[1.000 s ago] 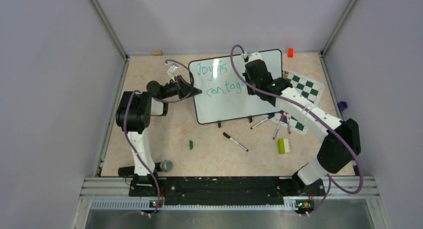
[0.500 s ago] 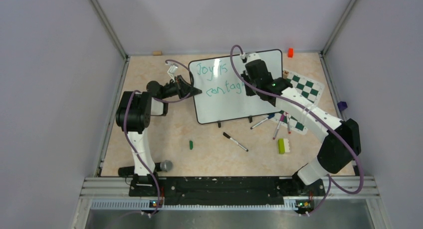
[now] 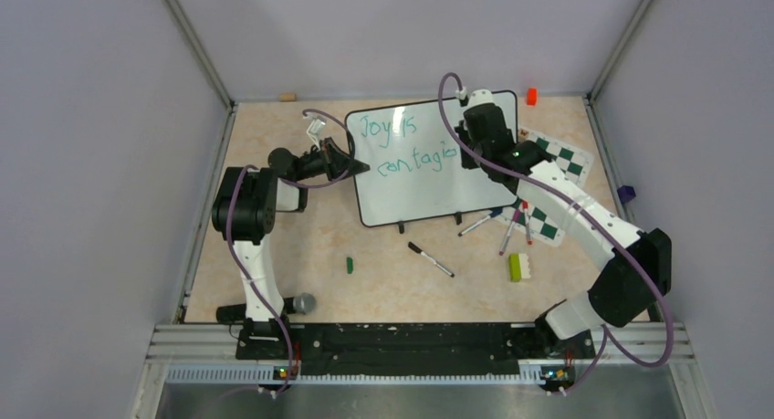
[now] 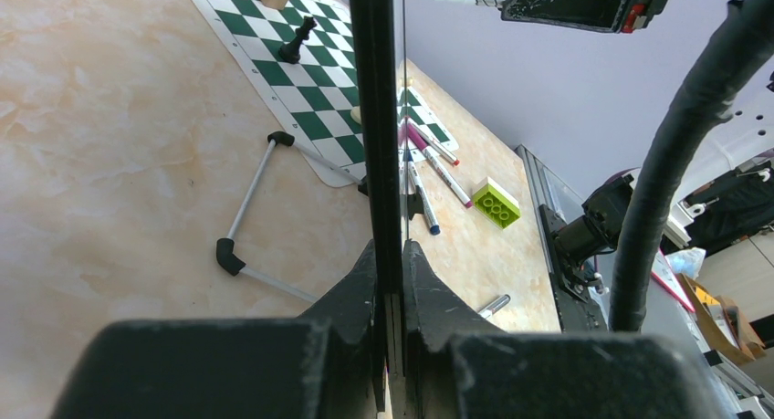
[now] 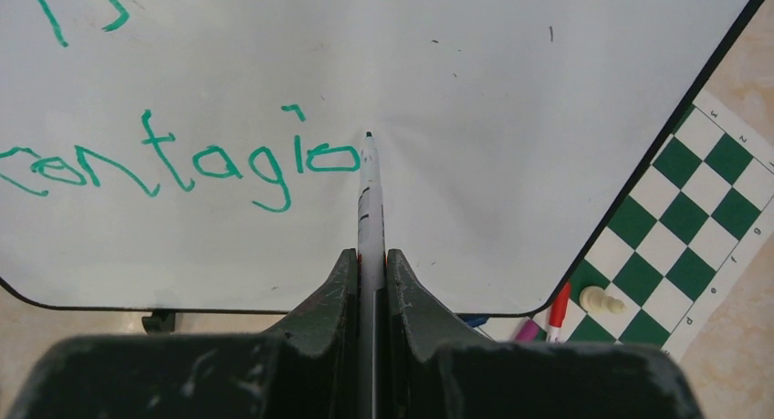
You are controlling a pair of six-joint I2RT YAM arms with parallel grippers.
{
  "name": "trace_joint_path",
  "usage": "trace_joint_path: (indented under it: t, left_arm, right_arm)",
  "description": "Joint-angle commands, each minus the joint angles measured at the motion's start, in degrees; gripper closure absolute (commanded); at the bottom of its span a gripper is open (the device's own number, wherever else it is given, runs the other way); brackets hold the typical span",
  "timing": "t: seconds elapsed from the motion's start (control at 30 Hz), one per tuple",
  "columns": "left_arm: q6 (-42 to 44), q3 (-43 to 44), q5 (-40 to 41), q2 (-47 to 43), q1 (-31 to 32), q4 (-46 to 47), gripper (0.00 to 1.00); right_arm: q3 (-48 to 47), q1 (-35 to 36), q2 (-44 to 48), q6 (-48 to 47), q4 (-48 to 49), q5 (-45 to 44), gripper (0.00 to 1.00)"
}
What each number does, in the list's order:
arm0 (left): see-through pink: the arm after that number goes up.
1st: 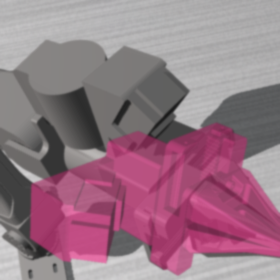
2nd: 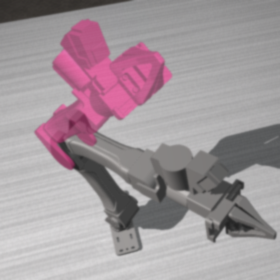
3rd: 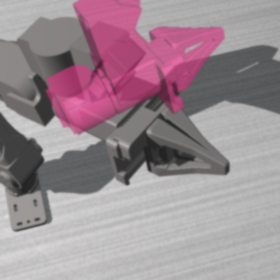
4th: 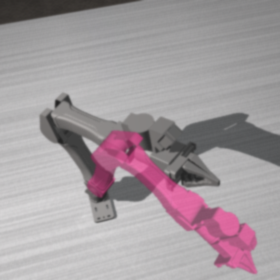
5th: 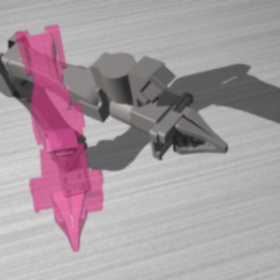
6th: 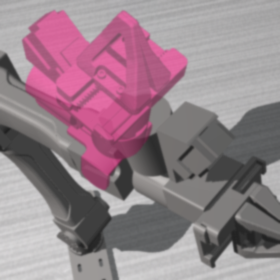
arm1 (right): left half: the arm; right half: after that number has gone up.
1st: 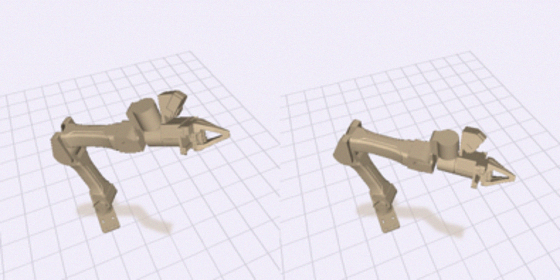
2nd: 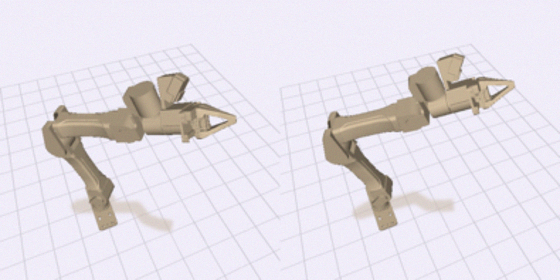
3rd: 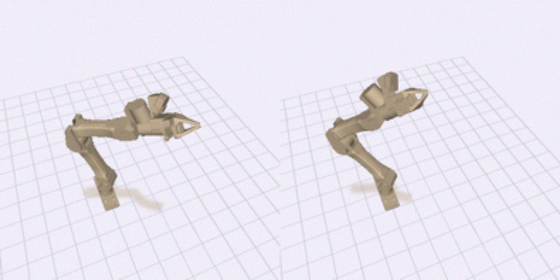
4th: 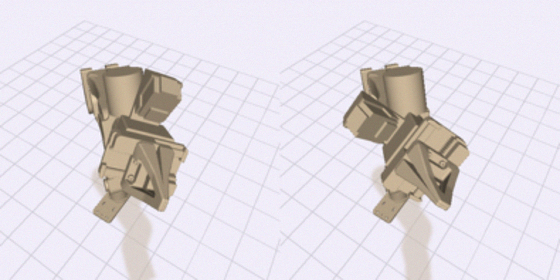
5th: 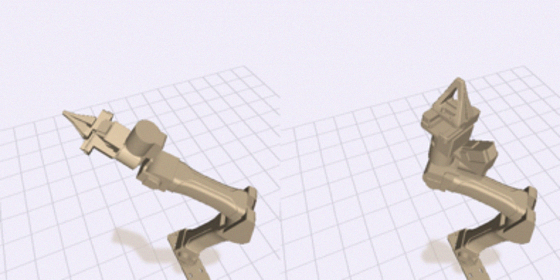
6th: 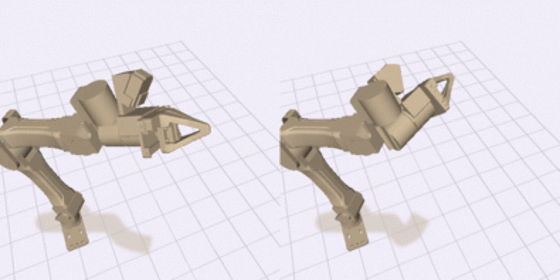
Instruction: Write a sentence on the whiteboard
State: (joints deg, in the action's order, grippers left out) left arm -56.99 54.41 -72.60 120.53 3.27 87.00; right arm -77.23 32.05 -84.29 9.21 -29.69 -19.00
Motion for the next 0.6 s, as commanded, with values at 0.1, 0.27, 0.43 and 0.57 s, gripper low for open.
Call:
trace_joint_path:
  t: [0.1, 0.27, 0.43, 0.57]
  left_arm:
    - [6.5, -0.6, -11.1, 1.7, 2.0, 5.7, 1.0]
    - [6.5, -0.6, -11.0, 1.7, 2.0, 5.7, 1.0]
    - [6.5, -0.6, -11.1, 1.7, 2.0, 5.7, 1.0]
    - [6.5, -0.6, -11.0, 1.7, 2.0, 5.7, 1.0]
  right_arm:
    - [0.3, -1.6, 0.1, 0.8, 0.8, -1.2, 1.0]
    - [0.3, -1.8, -0.7, 0.6, 1.3, -0.3, 1.0]
    - [0.4, -1.8, -1.5, 0.8, 1.6, 0.1, 1.0]
    - [0.6, -1.8, -2.1, 0.9, 1.7, 0.5, 1.0]
